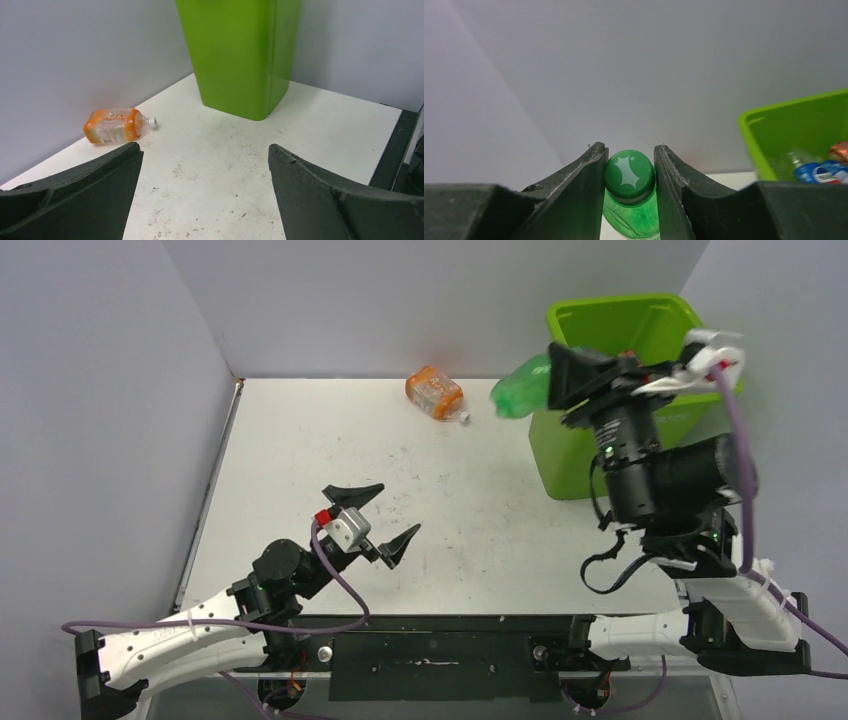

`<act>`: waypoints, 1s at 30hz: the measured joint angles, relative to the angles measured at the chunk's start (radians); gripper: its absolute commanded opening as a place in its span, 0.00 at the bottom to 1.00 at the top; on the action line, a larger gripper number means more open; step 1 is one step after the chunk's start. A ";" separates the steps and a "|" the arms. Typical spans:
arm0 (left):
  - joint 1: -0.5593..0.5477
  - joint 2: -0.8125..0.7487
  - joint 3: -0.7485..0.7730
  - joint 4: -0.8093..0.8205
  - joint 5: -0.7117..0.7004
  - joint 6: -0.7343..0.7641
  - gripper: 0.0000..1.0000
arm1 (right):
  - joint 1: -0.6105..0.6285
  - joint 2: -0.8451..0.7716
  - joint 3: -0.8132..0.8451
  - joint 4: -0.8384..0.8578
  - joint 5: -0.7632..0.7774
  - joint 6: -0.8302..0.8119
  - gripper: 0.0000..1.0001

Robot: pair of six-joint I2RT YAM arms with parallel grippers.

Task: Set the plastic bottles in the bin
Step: Pick up the plastic bottle from the corner of the board, then place the plastic bottle in the trash bin.

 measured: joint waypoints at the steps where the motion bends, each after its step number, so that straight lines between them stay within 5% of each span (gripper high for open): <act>1: 0.000 0.003 0.000 0.007 -0.017 0.000 0.96 | -0.007 0.024 0.064 0.019 0.051 -0.056 0.05; 7: 0.000 0.065 0.013 0.002 -0.094 -0.002 0.96 | -0.336 0.337 0.583 -0.035 0.132 -0.132 0.05; 21: 0.002 0.089 0.013 0.016 -0.375 -0.014 0.96 | -0.916 0.548 0.491 0.056 0.174 0.074 0.05; 22: 0.002 0.090 0.013 0.019 -0.393 -0.013 0.96 | -0.961 0.557 0.508 0.027 0.163 0.115 0.12; 23: 0.003 0.092 0.013 0.024 -0.411 -0.013 0.96 | -0.993 0.564 0.515 0.002 0.150 0.154 0.31; 24: 0.004 0.093 0.013 0.028 -0.425 -0.013 0.96 | -1.050 0.567 0.519 -0.042 0.124 0.220 0.62; 26: 0.006 0.097 0.013 0.032 -0.449 -0.012 0.96 | -1.133 0.568 0.500 -0.098 0.060 0.333 0.99; 27: 0.007 0.098 0.013 0.032 -0.459 -0.012 0.96 | -1.167 0.567 0.480 -0.118 0.026 0.391 0.92; 30: 0.008 0.103 0.013 0.033 -0.475 -0.009 0.96 | -1.252 0.565 0.408 -0.167 -0.084 0.517 0.90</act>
